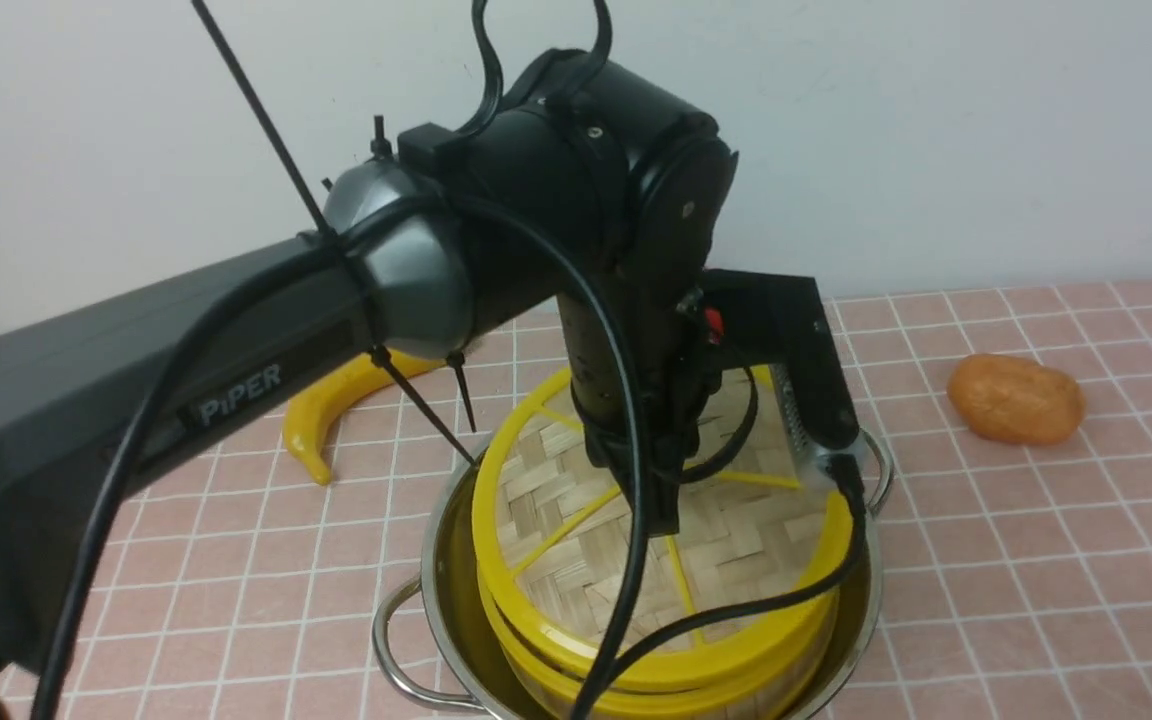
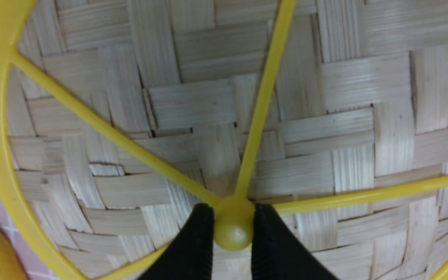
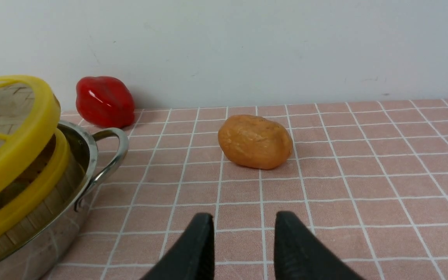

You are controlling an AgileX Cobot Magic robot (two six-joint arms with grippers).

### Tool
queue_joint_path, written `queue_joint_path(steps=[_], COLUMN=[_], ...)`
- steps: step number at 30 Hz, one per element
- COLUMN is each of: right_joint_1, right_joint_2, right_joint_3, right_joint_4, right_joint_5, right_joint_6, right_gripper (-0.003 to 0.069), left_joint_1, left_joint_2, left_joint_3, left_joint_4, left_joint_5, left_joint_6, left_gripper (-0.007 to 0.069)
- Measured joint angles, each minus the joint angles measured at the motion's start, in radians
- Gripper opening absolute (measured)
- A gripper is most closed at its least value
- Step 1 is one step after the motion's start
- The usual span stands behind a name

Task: Place the steamer in the pot on the pink tablecloth, and put the lid on the steamer.
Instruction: 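Place the yellow bamboo steamer lid onto the steamer in the pot with the left gripper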

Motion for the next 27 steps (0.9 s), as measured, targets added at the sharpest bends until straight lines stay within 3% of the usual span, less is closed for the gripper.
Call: queue_joint_path(steps=[12,27], right_joint_1=[0.0,0.0], right_joint_2=[0.0,0.0], right_joint_3=[0.0,0.0], right_joint_4=[0.0,0.0], right_joint_5=[0.0,0.0], right_joint_6=[0.0,0.0], right_gripper=[0.024,0.024], left_joint_1=[0.009,0.009], left_joint_2=[0.015,0.042], left_joint_3=[0.0,0.0], left_joint_4=[-0.07,-0.024], left_joint_5=[0.0,-0.001], left_joint_6=[0.008,-0.042], left_gripper=[0.0114,0.0114])
